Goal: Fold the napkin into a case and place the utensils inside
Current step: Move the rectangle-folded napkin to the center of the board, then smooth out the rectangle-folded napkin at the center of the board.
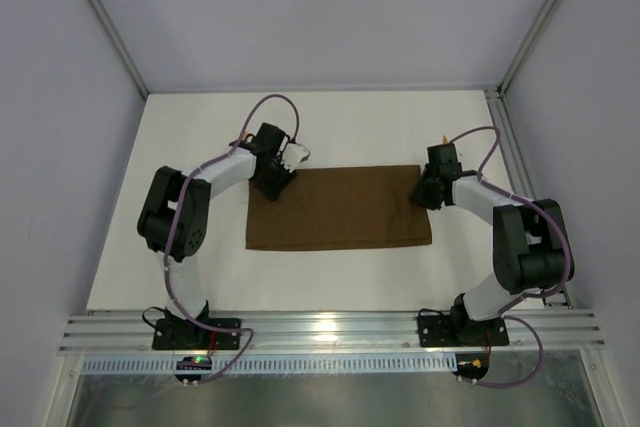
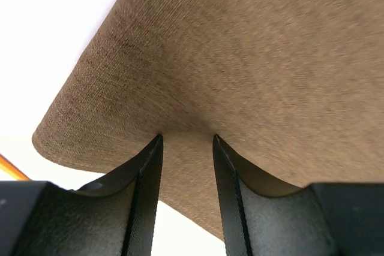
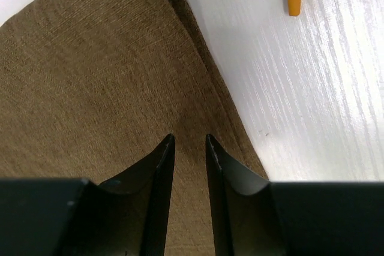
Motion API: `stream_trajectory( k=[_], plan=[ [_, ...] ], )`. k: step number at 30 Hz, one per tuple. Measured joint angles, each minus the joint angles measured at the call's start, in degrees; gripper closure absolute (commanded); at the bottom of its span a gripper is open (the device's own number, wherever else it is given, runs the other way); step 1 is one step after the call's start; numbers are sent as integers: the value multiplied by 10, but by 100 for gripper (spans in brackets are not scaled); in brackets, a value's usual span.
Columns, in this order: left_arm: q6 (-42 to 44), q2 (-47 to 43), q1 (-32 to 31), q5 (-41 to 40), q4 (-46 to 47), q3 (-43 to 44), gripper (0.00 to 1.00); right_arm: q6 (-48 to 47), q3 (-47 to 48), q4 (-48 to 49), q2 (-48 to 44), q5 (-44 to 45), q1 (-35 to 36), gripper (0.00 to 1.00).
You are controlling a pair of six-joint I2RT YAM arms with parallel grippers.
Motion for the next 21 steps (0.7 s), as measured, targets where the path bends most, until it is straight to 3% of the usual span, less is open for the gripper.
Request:
stream_trajectory(
  k=[4,12,21],
  plan=[
    [6,-31,0,33,-7,-9,55,-23,4,-38,-31,5,0,68],
    [92,-228,-1,42,-62,-123,57,-40,-58,-101,-187,11,0,68],
    [136,-240,-6,38,-91,-237,55,-38,-109,-121,-158,3,0,69]
  ],
)
